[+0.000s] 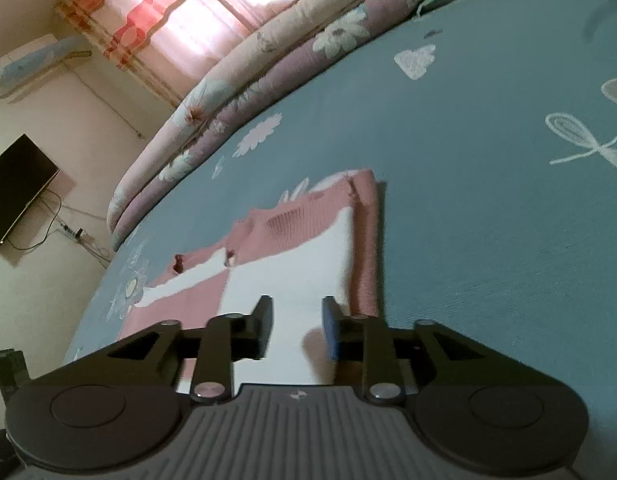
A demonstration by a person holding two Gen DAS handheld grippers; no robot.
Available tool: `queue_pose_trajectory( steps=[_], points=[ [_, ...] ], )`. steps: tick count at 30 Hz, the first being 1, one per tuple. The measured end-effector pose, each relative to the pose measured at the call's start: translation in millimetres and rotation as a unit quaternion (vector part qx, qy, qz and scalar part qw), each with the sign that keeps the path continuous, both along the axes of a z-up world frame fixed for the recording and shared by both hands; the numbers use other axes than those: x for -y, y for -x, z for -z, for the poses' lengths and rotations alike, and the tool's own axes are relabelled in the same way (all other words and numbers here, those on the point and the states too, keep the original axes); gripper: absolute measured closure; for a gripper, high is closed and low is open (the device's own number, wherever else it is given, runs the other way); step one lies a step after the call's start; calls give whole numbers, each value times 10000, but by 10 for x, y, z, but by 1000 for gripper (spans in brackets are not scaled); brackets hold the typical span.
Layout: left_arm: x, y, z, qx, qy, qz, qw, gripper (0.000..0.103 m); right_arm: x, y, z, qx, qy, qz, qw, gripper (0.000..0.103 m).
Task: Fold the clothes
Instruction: 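Open both grippers and raise them above the folded sweater, then move both open grippers over the folded sweater toward its side edge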
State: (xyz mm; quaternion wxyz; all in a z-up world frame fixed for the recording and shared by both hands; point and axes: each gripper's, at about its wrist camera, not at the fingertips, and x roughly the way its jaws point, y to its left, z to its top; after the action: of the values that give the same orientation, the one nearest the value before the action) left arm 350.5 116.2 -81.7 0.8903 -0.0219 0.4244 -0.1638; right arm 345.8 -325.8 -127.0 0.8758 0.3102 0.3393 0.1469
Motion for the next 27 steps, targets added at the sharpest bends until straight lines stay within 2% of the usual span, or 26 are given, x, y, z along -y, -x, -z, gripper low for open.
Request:
queue_pose_trajectory(
  steps=[5, 8, 13, 19, 21, 23, 27],
  points=[
    [111, 193, -51, -13, 23, 97, 9999, 49, -271, 260, -150, 195, -18, -300, 9994, 63],
    [208, 275, -12, 60, -88, 208, 9997, 49, -413, 374, -101, 147, 35, -520, 9985, 61],
    [160, 289, 129, -85, -41, 174, 9998, 49, -331, 457, 167, -243, -10, -293, 9993, 60],
    [-115, 391, 172, -80, 310, 154, 9994, 48, -132, 594, 204, -233, -269, -74, 9993, 60],
    [-170, 431, 121, -97, 426, 154, 9989, 49, -195, 651, 115, -103, -242, -123, 9996, 59],
    [-149, 484, 32, 29, 567, 307, 9979, 48, -273, 712, 17, 55, -218, -187, 9996, 54],
    [2, 527, -56, 271, 724, 592, 9952, 45, -640, 764, -128, 360, 24, -510, 9980, 50]
  ],
)
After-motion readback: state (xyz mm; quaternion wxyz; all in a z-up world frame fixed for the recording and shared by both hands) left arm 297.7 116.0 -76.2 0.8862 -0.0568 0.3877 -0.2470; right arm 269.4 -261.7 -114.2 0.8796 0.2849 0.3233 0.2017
